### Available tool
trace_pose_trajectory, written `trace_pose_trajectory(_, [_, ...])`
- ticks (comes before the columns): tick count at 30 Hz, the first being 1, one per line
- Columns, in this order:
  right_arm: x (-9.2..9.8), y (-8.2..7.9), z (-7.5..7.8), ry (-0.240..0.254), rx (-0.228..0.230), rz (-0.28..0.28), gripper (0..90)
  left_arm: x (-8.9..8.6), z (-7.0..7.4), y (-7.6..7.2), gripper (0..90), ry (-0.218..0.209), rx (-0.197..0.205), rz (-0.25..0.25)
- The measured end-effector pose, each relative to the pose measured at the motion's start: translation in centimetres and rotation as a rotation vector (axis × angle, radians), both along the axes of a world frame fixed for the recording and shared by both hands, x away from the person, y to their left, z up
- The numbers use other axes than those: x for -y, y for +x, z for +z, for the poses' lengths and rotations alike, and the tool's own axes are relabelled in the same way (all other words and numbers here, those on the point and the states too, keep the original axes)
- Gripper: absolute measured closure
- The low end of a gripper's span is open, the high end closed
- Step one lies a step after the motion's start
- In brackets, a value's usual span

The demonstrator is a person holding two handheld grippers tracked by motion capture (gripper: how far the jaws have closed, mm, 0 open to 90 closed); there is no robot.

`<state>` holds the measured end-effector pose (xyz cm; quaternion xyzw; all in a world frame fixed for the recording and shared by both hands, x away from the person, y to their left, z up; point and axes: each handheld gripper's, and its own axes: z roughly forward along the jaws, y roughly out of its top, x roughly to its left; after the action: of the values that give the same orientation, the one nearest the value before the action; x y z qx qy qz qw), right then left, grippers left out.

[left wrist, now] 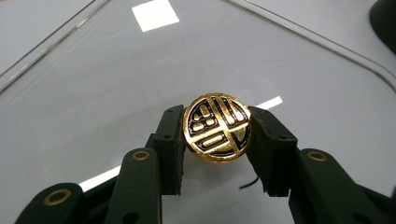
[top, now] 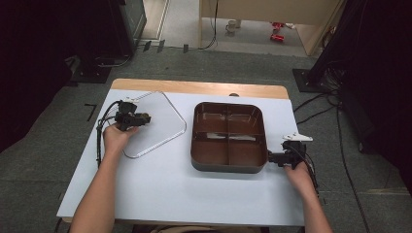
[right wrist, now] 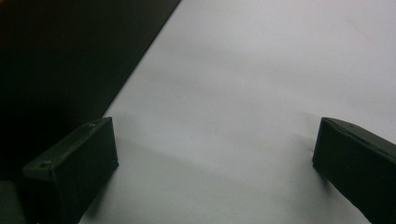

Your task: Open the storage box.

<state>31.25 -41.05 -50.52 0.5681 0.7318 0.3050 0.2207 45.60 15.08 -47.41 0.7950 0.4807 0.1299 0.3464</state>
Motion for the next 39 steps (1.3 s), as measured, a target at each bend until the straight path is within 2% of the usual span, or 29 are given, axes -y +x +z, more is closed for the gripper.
trace_pose_trajectory(2, [0.0,0.0,0.0,0.000,0.000,0.000,0.0,0.1,0.0,0.0,58.8,0.009,0.006,0.000])
trace_pose_trajectory(7, [0.0,0.0,0.0,0.000,0.000,0.000,0.0,-0.1,0.0,0.0,57.5,-0.007,-0.007,-0.004])
trace_pose_trajectory(9, [0.0,0.0,0.0,0.000,0.000,0.000,0.0,-0.1,0.1,0.0,50.4,-0.026,-0.025,-0.015])
trace_pose_trajectory(11, [0.0,0.0,0.0,0.000,0.000,0.000,0.0,0.0,0.3,-0.2,46.3,-0.005,-0.028,-0.027])
trace_pose_trajectory(13, [0.0,0.0,0.0,0.000,0.000,0.000,0.0,0.0,0.7,-0.3,43.7,0.001,-0.018,-0.032])
trace_pose_trajectory(17, [0.0,0.0,0.0,0.000,0.000,0.000,0.0,-0.2,1.7,-0.7,40.3,-0.016,0.010,-0.020])
trace_pose_trajectory(20, [0.0,0.0,0.0,0.000,0.001,0.000,0.0,-0.4,2.4,-1.0,38.9,-0.027,0.004,-0.020])
trace_pose_trajectory(22, [0.0,0.0,0.0,0.000,0.001,0.000,0.0,-0.3,3.0,-1.3,37.4,-0.054,-0.001,-0.021])
trace_pose_trajectory(25, [0.0,0.0,0.0,0.000,0.002,0.000,0.0,0.2,4.2,-2.0,35.4,-0.057,0.019,-0.040])
trace_pose_trajectory(29, [0.0,0.0,0.0,0.000,0.002,0.001,0.0,1.0,5.1,-3.0,28.6,-0.033,0.028,-0.077])
trace_pose_trajectory(30, [0.0,0.0,0.0,0.000,0.002,0.000,0.0,1.1,5.4,-3.3,28.4,-0.039,0.025,-0.080])
trace_pose_trajectory(31, [0.0,0.0,0.0,0.000,0.002,0.001,0.0,1.3,5.7,-3.7,28.4,-0.072,0.027,-0.088])
trace_pose_trajectory(32, [0.0,0.0,0.0,0.000,0.002,0.001,0.0,1.3,5.7,-3.7,28.5,-0.072,0.027,-0.088])
trace_pose_trajectory(35, [0.0,0.0,0.0,0.000,0.001,0.001,0.0,1.6,6.3,-4.6,29.0,-0.117,0.029,-0.089])
trace_pose_trajectory(37, [0.0,0.0,0.0,0.000,0.001,0.001,0.0,2.0,6.6,-5.3,28.5,-0.128,0.047,-0.098])
trace_pose_trajectory(39, [0.0,0.0,0.0,-0.001,0.002,0.001,0.0,2.6,6.8,-6.1,27.2,-0.120,0.077,-0.122])
